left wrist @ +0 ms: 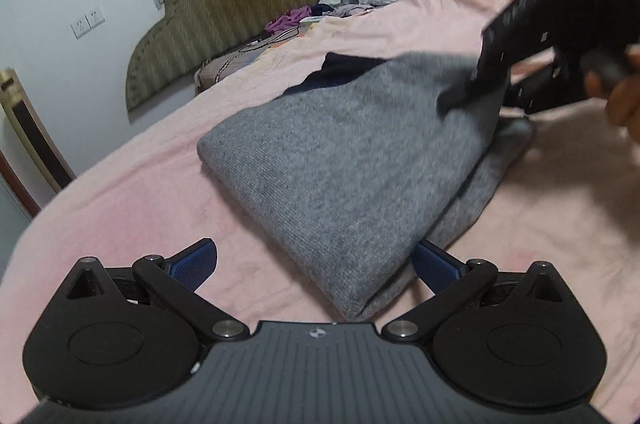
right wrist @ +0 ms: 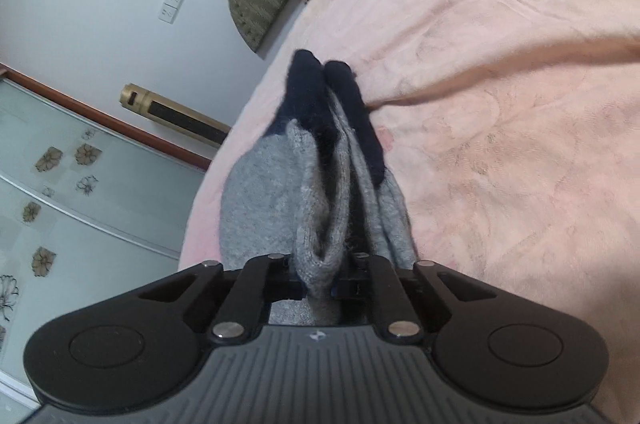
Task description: Fold small clothes
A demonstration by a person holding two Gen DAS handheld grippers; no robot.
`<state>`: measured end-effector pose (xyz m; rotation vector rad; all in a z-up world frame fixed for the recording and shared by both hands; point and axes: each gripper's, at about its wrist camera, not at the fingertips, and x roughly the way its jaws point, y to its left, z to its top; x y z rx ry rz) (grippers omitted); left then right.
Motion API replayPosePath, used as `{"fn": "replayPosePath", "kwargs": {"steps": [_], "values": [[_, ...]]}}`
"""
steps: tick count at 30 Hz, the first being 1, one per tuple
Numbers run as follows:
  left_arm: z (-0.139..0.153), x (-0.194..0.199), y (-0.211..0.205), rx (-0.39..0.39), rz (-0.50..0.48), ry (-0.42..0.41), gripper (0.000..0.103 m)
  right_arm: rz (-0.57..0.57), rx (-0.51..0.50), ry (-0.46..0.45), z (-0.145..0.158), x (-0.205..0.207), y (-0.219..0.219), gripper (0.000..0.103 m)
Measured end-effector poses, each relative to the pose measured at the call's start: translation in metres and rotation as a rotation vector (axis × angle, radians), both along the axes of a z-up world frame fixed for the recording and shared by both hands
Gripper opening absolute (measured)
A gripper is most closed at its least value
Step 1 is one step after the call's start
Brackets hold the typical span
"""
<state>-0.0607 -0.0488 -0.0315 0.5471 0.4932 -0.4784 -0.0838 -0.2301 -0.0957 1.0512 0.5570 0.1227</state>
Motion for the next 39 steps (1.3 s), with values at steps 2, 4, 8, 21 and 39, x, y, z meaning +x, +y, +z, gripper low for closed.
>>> {"fn": "replayPosePath", "kwargs": {"steps": [2, 4, 8, 21, 39], "values": [[-0.001, 0.002, 0.004, 0.002, 0.038, -0.017, 0.103, 0.009, 0.009, -0.019, 0.004, -0.005, 0.001, 0.008], [0.002, 0.008, 0.016, -0.027, 0.083, -0.006, 0.103, 0.023, 0.013, -0.028, 0.009, -0.011, 0.002, 0.007], [0.005, 0.015, 0.037, -0.062, 0.121, 0.040, 0.103, 0.038, -0.045, 0.009, 0.009, -0.022, 0.006, 0.007], [0.050, 0.040, 0.050, -0.310, 0.140, 0.202, 0.103, 0.105, -0.301, 0.068, 0.012, -0.028, 0.022, 0.005], [0.030, 0.073, 0.010, -0.304, 0.239, 0.331, 0.103, 0.038, -0.470, 0.051, 0.043, -0.047, 0.014, 0.046]]}}
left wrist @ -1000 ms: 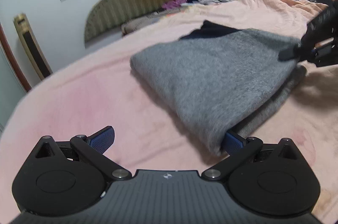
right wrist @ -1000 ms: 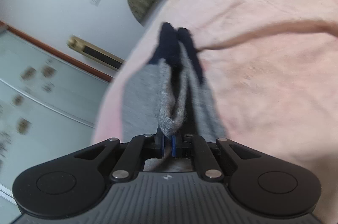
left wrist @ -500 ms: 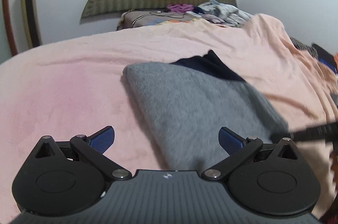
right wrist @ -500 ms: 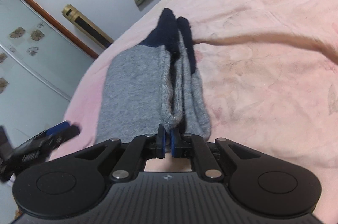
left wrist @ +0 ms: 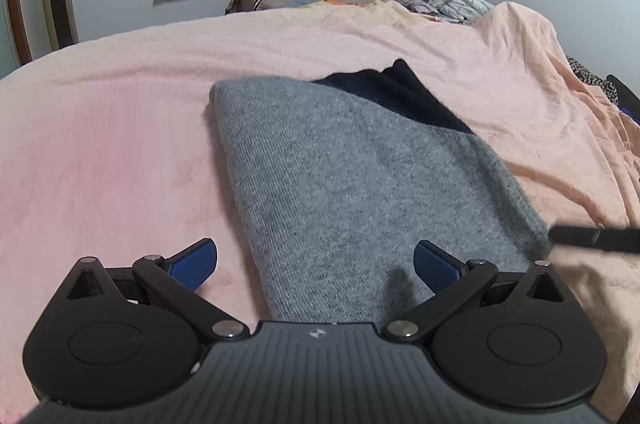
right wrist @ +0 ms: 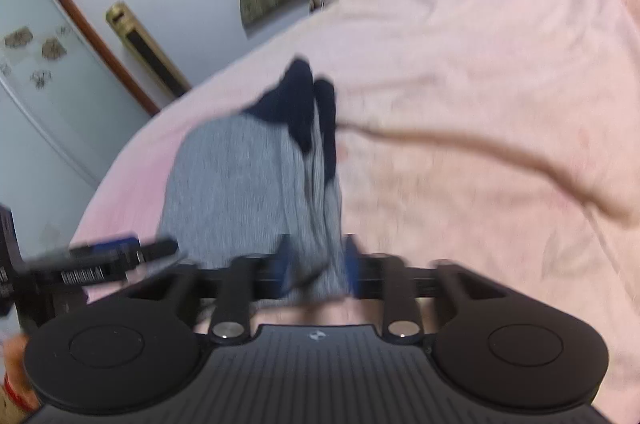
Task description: Fold small clothes
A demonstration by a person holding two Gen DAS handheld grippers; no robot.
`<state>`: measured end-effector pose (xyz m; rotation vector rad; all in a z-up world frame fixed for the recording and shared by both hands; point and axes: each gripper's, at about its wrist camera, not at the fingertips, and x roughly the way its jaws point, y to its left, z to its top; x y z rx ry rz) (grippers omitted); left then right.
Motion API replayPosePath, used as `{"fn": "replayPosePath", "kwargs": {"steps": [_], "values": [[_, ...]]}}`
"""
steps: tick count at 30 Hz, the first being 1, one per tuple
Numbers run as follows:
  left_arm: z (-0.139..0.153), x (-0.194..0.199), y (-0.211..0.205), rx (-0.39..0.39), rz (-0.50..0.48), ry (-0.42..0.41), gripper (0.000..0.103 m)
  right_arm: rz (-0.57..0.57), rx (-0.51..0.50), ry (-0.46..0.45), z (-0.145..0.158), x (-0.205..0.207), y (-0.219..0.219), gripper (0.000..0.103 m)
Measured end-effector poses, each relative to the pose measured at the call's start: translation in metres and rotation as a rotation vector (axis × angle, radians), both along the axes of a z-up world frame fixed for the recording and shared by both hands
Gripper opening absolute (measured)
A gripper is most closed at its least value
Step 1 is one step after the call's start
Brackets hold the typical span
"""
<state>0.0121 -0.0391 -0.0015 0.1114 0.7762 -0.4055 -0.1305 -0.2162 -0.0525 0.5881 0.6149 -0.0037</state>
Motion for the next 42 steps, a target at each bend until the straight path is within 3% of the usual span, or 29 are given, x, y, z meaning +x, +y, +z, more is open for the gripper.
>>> {"fn": "replayPosePath", "kwargs": {"steps": [1, 4, 8, 14, 17, 20, 24, 30, 31, 32, 33, 34, 36, 37, 39, 42], "values": [[-0.001, 0.000, 0.000, 0.007, 0.001, 0.002, 0.103, 0.003, 0.012, -0.024, 0.002, 0.001, -0.001, 0.059], [-0.003, -0.001, -0.001, 0.022, -0.001, 0.006, 0.103, 0.021, -0.002, -0.044, 0.003, 0.009, 0.004, 0.059], [-0.008, -0.003, -0.001, 0.034, -0.004, 0.021, 0.103, 0.040, -0.029, 0.079, -0.019, 0.027, 0.010, 0.057], [-0.002, 0.013, 0.015, 0.004, 0.031, 0.009, 0.103, 0.082, -0.019, 0.042, -0.003, 0.035, -0.005, 0.059], [0.003, 0.044, 0.034, -0.139, 0.062, 0.090, 0.103, 0.138, 0.008, -0.022, 0.003, 0.062, -0.020, 0.064], [-0.004, 0.082, 0.055, -0.320, 0.084, 0.226, 0.103, 0.197, 0.043, 0.016, -0.009, 0.107, -0.037, 0.064], [-0.022, 0.123, 0.068, -0.482, 0.095, 0.356, 0.103, 0.264, 0.187, 0.022, -0.030, 0.155, -0.060, 0.066], [-0.044, 0.173, 0.071, -0.721, 0.075, 0.440, 0.102, 0.346, 0.356, -0.029, -0.043, 0.208, -0.068, 0.065], [-0.047, 0.178, 0.070, -0.751, 0.080, 0.443, 0.101, 0.355, 0.369, -0.039, -0.044, 0.216, -0.066, 0.063], [-0.049, 0.183, 0.068, -0.769, 0.077, 0.435, 0.100, 0.360, 0.374, -0.041, -0.045, 0.222, -0.062, 0.052], [-0.048, 0.187, 0.065, -0.771, 0.072, 0.417, 0.098, 0.357, 0.377, -0.033, -0.046, 0.228, -0.059, 0.048], [-0.048, 0.192, 0.061, -0.765, 0.077, 0.406, 0.089, 0.350, 0.381, -0.021, -0.048, 0.235, -0.057, 0.040], [-0.051, 0.201, 0.057, -0.759, 0.088, 0.395, 0.068, 0.338, 0.400, -0.018, -0.053, 0.247, -0.056, 0.030], [-0.054, 0.204, 0.056, -0.752, 0.097, 0.394, 0.049, 0.329, 0.401, -0.021, -0.054, 0.250, -0.056, 0.027], [-0.058, 0.207, 0.056, -0.753, 0.105, 0.396, 0.043, 0.318, 0.362, -0.031, -0.050, 0.251, -0.052, 0.023], [-0.046, 0.193, 0.058, -0.713, 0.094, 0.320, 0.039, 0.318, 0.304, -0.068, -0.035, 0.241, -0.043, 0.021]]}}
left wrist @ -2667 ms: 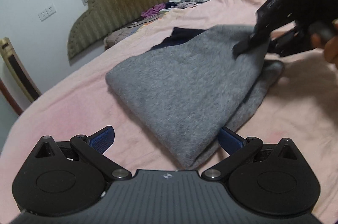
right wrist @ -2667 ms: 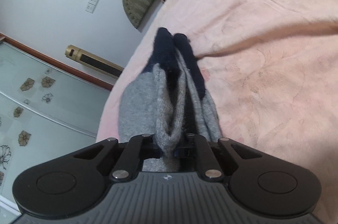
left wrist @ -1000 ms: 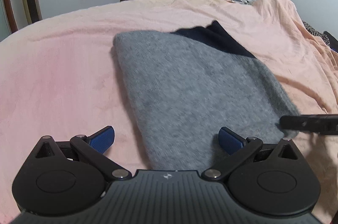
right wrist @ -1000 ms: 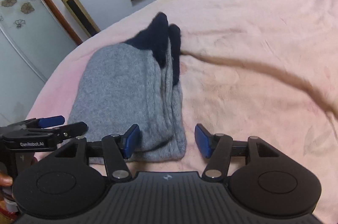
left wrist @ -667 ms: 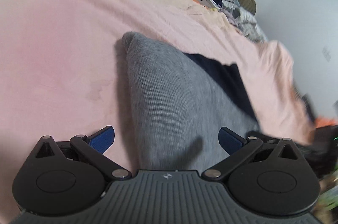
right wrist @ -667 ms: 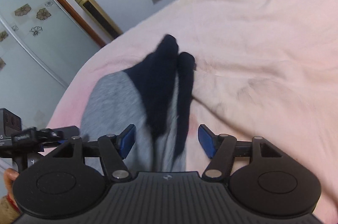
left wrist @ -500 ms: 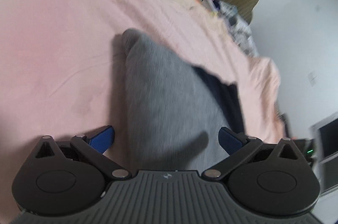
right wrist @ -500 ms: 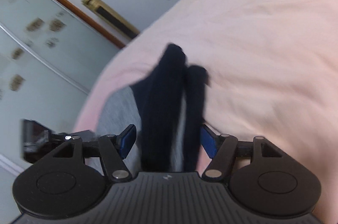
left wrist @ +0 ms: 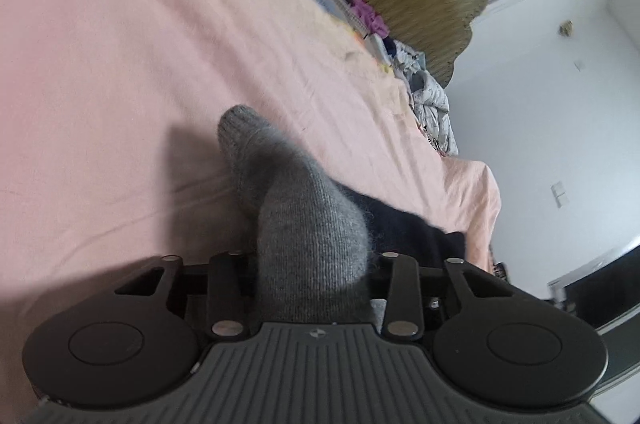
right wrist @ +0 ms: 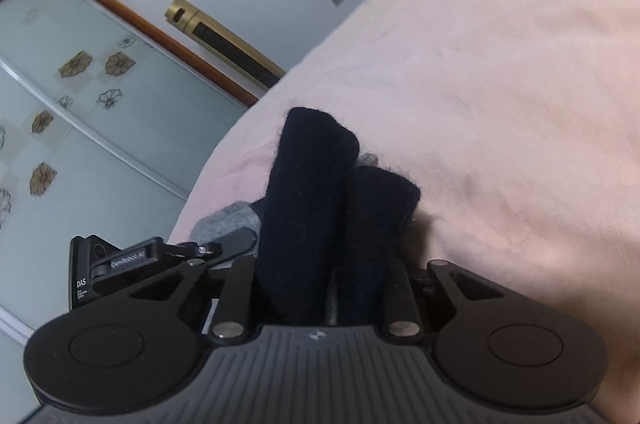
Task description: Fold small clothes
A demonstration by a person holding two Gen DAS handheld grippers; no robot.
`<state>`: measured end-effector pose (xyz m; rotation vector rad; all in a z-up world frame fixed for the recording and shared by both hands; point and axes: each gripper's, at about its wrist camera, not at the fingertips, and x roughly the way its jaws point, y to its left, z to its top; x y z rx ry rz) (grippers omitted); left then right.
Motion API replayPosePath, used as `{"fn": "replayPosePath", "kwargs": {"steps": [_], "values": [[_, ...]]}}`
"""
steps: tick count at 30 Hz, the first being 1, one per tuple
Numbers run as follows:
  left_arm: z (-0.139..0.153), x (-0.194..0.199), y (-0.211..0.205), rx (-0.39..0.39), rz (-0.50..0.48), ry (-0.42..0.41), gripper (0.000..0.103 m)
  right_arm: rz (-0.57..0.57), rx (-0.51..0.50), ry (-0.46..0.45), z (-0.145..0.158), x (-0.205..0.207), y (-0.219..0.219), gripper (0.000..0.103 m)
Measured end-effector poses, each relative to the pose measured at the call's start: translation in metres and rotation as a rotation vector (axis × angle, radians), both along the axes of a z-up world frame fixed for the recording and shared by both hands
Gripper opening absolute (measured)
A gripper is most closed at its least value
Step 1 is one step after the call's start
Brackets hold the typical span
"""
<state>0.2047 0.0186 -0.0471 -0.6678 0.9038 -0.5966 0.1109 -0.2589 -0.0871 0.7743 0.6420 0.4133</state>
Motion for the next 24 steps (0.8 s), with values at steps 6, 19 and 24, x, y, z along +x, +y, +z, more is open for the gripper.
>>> {"fn": "replayPosePath", "kwargs": {"steps": [6, 19, 24], "values": [[0.058, -0.051, 0.023, 0.016, 0.002, -0.155, 0.038, 0.036, 0.018, -0.118, 0.053, -0.034, 0.024, 0.021], [0.080, 0.024, 0.018, 0.328, 0.125, -0.220, 0.082, -0.068, -0.191, 0.009, 0.045, 0.055, 0.047, 0.027], [0.083, -0.008, 0.037, 0.351, 0.092, -0.200, 0.100, -0.051, -0.184, 0.049, 0.031, 0.024, 0.028, 0.059]]}}
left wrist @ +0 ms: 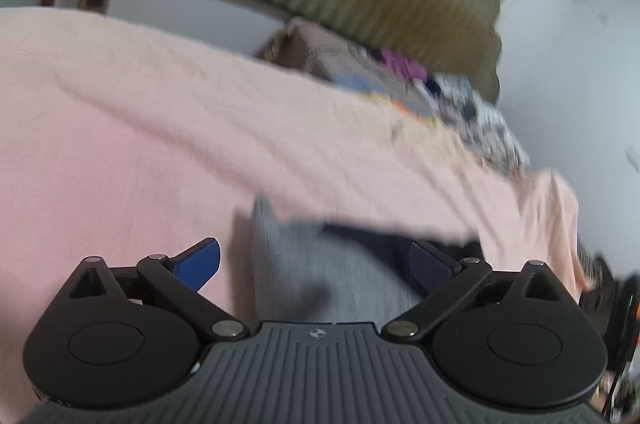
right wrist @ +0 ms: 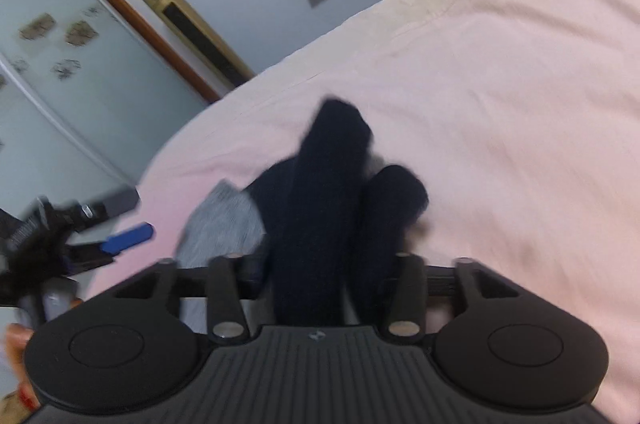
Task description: Fold small clothes
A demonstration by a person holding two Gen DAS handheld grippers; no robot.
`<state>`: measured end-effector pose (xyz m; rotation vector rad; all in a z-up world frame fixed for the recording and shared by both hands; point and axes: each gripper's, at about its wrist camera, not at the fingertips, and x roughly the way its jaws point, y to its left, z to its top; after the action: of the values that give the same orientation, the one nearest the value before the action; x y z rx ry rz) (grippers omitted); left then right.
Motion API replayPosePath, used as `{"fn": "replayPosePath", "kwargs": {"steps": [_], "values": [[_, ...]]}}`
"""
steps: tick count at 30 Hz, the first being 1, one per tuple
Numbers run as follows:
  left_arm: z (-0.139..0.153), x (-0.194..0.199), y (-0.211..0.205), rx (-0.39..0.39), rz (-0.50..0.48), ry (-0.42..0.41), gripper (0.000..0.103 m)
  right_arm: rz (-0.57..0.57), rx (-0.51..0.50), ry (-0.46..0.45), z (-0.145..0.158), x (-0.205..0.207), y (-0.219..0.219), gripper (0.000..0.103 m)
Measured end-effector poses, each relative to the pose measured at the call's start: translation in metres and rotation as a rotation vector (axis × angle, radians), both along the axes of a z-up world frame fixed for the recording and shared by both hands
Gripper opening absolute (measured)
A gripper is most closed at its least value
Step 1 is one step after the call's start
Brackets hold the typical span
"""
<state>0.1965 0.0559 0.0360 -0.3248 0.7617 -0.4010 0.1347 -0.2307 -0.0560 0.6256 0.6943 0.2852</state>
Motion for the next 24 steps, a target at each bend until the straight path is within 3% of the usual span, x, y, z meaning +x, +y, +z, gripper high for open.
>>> {"fn": "replayPosePath", "kwargs": {"steps": [1, 3, 6, 8, 10, 12, 13, 14, 17, 21, 24], "values": [[-0.004, -0.012, 0.001, 0.017, -0.018, 0.027, 0.100, 0.003, 0.024, 0.000, 0.000, -0.012, -0.006, 0.066], [-0.017, -0.044, 0.007, 0.019, -0.061, 0.067, 0.100, 0.018, 0.070, 0.004, -0.002, -0.038, -0.018, 0.067], [-0.041, -0.084, 0.010, -0.032, -0.139, 0.146, 0.100, 0.071, 0.154, 0.062, -0.014, -0.077, -0.030, 0.067], [-0.059, -0.104, 0.011, -0.085, -0.174, 0.203, 0.098, 0.110, 0.151, 0.093, -0.024, -0.093, -0.030, 0.066], [-0.067, -0.120, 0.012, -0.098, -0.174, 0.168, 0.097, 0.149, 0.147, 0.096, -0.031, -0.110, -0.023, 0.065], [-0.067, -0.127, 0.007, -0.088, -0.190, 0.154, 0.077, 0.145, 0.135, 0.081, -0.034, -0.121, -0.014, 0.055], [-0.070, -0.127, 0.006, -0.110, -0.207, 0.169, 0.039, 0.135, 0.123, 0.086, -0.034, -0.123, -0.007, 0.030], [-0.074, -0.125, 0.006, -0.133, -0.210, 0.211, 0.021, 0.125, 0.114, 0.101, -0.036, -0.121, -0.003, 0.016], [-0.076, -0.126, 0.016, -0.144, -0.161, 0.222, 0.017, 0.101, 0.105, 0.087, -0.036, -0.121, 0.008, 0.013], [-0.054, -0.140, 0.026, -0.055, -0.127, 0.129, 0.016, 0.121, 0.097, 0.015, -0.021, -0.138, 0.024, 0.012], [-0.054, -0.146, 0.019, 0.011, -0.134, 0.122, 0.018, 0.071, -0.102, 0.032, -0.017, -0.145, 0.038, 0.014]]}}
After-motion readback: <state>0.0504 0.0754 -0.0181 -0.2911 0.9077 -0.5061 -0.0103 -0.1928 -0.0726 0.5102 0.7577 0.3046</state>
